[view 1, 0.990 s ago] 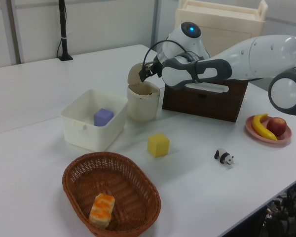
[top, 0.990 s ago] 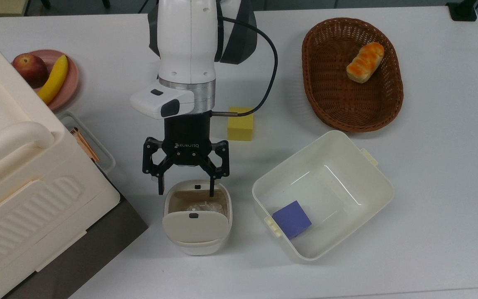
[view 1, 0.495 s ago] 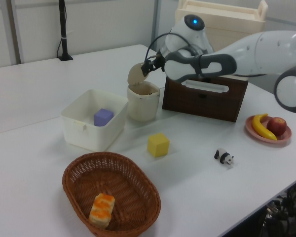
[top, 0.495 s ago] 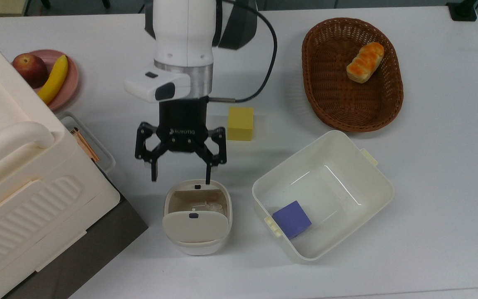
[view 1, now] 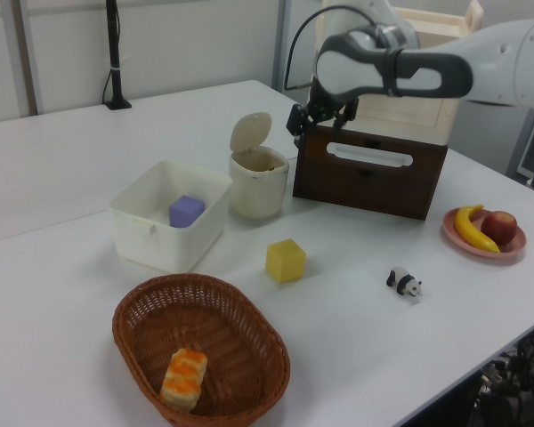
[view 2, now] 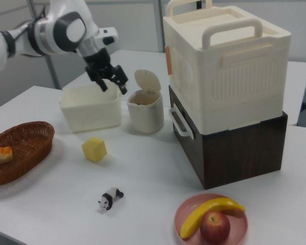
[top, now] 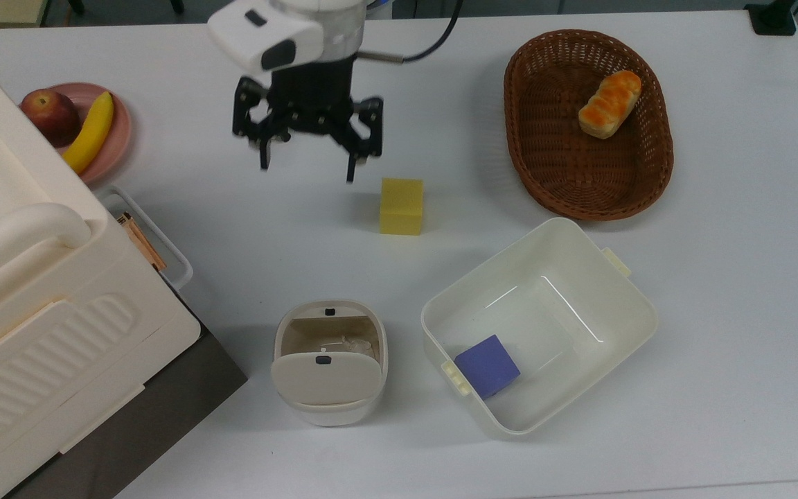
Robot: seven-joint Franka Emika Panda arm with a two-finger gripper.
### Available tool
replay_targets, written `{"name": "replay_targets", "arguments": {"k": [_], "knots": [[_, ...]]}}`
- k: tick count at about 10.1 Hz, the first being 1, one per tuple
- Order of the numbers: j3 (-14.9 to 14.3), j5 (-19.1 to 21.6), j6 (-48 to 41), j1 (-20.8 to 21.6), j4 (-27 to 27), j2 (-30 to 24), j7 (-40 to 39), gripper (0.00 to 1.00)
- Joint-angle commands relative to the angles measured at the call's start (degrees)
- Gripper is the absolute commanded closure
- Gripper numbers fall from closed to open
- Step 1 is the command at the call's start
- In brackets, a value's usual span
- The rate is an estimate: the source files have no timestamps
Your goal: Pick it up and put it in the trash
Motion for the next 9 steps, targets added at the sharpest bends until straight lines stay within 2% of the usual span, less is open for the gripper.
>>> {"name": "replay_targets", "arguments": {"k": [1,3,4,6,7,9], "knots": [[-2.0,2.3,-7.4,4.2,-8.4,-10.1,1.2,0.00],[-5.3,2.4,-11.4,7.2,-9.2,-11.9,0.8,0.00],[-6.0,4.0,-13.6,7.2,-9.0,-12.9,0.6,0.00],[-6.1,5.4,-16.6,7.2,-8.6,-14.4,-2.1,0.00],[-6.1,5.5,-19.2,7.1,-6.5,-14.4,-4.2,0.00],[-6.4,8.2,-23.6,7.0,-4.8,-14.6,-10.9,0.00]]}}
